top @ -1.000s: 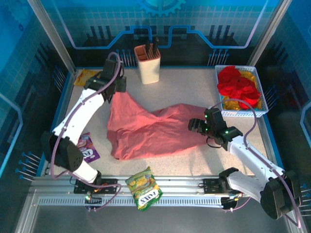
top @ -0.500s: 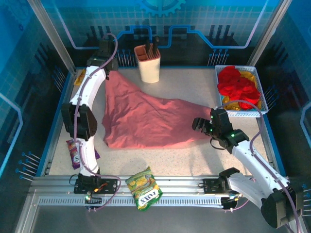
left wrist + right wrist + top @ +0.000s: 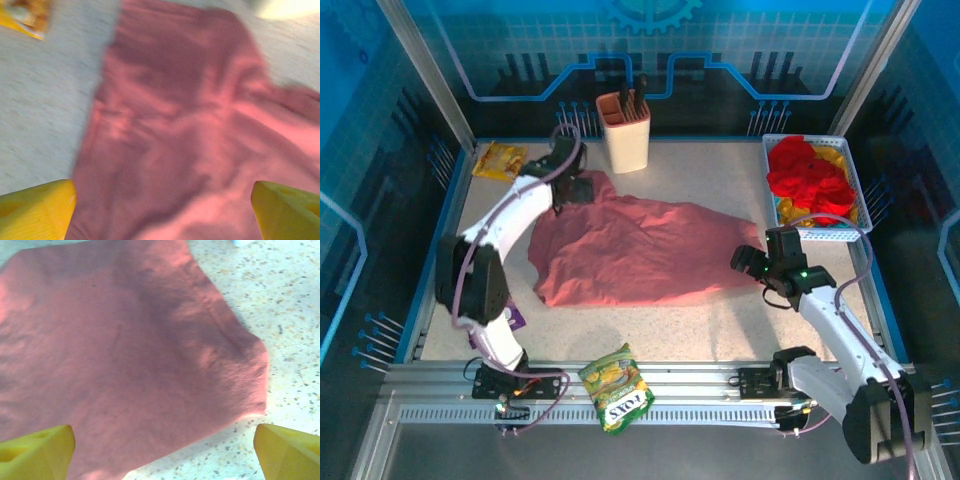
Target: Fold and stack the t-shirts
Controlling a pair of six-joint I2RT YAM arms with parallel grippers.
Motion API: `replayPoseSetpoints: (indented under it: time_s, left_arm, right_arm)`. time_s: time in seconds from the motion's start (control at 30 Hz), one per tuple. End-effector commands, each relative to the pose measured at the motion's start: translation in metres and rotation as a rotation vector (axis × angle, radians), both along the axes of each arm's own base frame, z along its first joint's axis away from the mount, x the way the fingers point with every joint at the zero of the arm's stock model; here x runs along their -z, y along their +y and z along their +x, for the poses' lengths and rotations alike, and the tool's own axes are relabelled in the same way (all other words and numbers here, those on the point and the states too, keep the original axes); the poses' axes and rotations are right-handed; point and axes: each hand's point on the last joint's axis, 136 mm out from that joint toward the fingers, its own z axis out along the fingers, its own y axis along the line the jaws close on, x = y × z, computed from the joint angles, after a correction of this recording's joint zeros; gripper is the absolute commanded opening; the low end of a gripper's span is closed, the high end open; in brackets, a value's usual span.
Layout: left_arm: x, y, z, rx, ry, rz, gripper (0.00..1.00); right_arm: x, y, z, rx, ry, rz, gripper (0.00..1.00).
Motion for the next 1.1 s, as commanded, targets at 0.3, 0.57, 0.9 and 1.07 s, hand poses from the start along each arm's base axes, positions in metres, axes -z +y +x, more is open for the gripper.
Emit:
replayPoseSetpoints:
  time_s: [0.3,0.57,0.9,1.07]
  left_arm:
    - [0.081,-0.038,-0.147,-0.008,0.237,-0.218,0.90]
    - [0.073,-0.032,-0.174,0.006,0.231,-0.256,0.91]
    - [0.051,-0.026,-0.181,0.049,0.176,-0.254,0.92]
    - [0.057,-0.026,-0.182,0.053,0.191,-0.249,0.92]
  right_arm:
    - [-0.012,0.018,0.075,-0.118,0.010,0.005,0.91]
    - [0.003,0.040,0.146,-0.300,0.079,-0.033,0.88]
    - [0.051,0.035,0.176,-0.324,0.242,-0.094,0.77]
    - [0.071,0.047,0.172,-0.360,0.293,-0.064,0.63]
